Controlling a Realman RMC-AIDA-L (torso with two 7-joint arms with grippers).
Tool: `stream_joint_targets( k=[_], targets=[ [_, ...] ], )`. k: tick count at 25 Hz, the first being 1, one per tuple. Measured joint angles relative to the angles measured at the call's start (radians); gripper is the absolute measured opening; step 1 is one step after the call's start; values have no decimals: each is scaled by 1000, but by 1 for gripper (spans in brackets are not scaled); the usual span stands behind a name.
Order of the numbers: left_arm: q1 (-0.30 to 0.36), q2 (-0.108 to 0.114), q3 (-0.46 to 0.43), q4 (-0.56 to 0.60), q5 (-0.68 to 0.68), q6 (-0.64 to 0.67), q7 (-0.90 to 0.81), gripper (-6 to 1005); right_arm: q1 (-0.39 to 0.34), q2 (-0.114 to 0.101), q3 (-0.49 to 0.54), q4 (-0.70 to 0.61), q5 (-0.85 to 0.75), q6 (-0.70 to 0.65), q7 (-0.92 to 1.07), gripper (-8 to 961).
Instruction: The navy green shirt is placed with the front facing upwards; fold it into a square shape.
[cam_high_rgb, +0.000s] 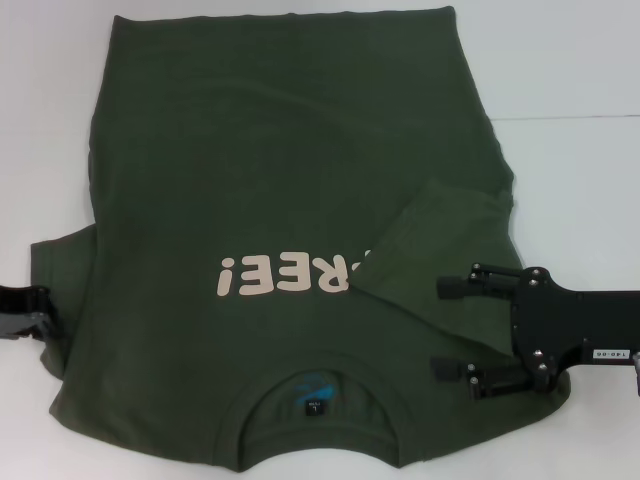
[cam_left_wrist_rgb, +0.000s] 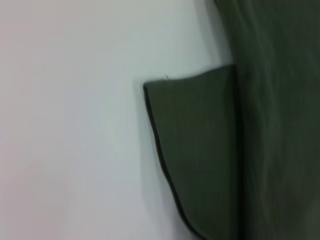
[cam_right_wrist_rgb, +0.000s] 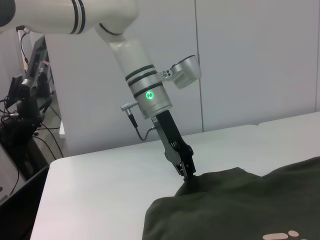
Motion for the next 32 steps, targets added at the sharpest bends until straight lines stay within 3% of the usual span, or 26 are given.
stream_joint_targets(
  k=[7, 15, 18, 22, 29, 32],
  targets=[
    [50, -8, 142, 132, 0, 1, -14, 96, -7, 0, 4, 0, 4, 0, 1, 942],
    [44, -8, 152, 105, 0, 5, -12, 34, -16, 0, 6, 10, 6, 5, 2, 941],
    [44, -7, 152, 113, 0, 14, -12, 61, -17, 0, 6, 12, 6, 5, 2, 941],
    [44, 2, 113, 125, 0, 75, -23, 96, -19, 0, 7, 12, 6, 3, 2, 941],
    [48, 19, -36, 125, -1, 141, -29, 158, -18, 1, 1, 12, 6, 7, 2, 941],
    [49, 23, -72, 124, -7, 145, -23, 296, -17, 2, 1, 12, 5, 7, 2, 942]
  ],
)
